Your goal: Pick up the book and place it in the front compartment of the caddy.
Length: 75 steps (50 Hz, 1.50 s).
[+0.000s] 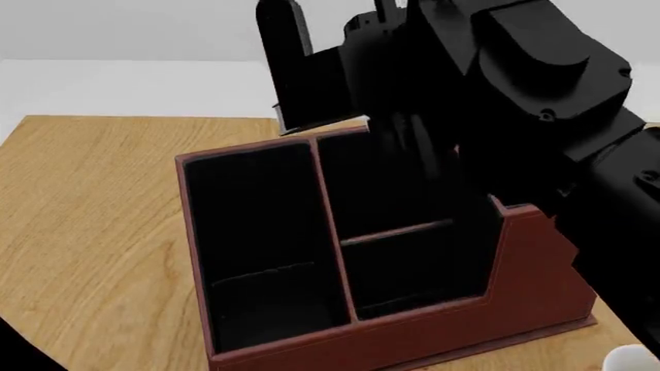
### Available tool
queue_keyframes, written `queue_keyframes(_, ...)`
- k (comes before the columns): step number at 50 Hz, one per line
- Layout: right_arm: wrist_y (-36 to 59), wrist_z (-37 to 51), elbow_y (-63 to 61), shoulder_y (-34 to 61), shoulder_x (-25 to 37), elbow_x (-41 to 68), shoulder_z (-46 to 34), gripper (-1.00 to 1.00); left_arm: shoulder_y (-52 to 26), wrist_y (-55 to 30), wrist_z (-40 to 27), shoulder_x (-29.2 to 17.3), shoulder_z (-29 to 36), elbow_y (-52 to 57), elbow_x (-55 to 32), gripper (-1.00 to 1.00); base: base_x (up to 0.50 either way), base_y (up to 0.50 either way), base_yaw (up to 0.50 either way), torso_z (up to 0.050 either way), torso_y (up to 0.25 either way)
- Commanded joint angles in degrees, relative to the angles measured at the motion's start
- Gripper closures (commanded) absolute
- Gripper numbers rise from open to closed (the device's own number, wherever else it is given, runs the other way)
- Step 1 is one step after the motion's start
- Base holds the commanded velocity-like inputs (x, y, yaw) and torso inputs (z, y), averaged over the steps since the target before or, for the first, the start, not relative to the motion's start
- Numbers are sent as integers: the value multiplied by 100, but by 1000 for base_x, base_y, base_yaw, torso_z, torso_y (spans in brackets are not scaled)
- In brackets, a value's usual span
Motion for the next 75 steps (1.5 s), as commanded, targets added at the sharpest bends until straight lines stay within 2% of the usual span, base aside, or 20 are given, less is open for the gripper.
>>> queue_keyframes(1, -401, 253, 785, -160, -231, -318, 30, 100, 0, 0, -73, -1, -18, -9, 77, -100, 0, 0, 0, 0, 0)
queue_keyframes(10, -122, 269, 558, -254, -85, -349, -7, 100, -3, -1, -85, -2, -7, -32, 69, -100, 0, 0, 0, 0, 1)
queue_keyframes(28, -123, 344, 1209, -579, -338, -434, -142, 100, -3, -1, -201, -3, -22, -40, 137, -100, 0, 0, 0, 1, 2)
queue_keyframes(40, -39, 280, 1903, -710, -726, -467, -218, 100, -4, -2, -219, -5, -19, -54, 142, -100, 0, 0, 0, 0, 1)
queue_keyframes(56, -850, 348, 3744, -851, -1614, -496, -259, 100, -7, -4, -235, -9, -4, -73, 129, -100, 0, 0, 0, 0, 1)
queue_keyframes(75, -665, 299, 3804, -1114, -1672, -404, -406, 100, -7, -5, -311, -13, -4, -84, 159, -100, 0, 0, 0, 0, 1)
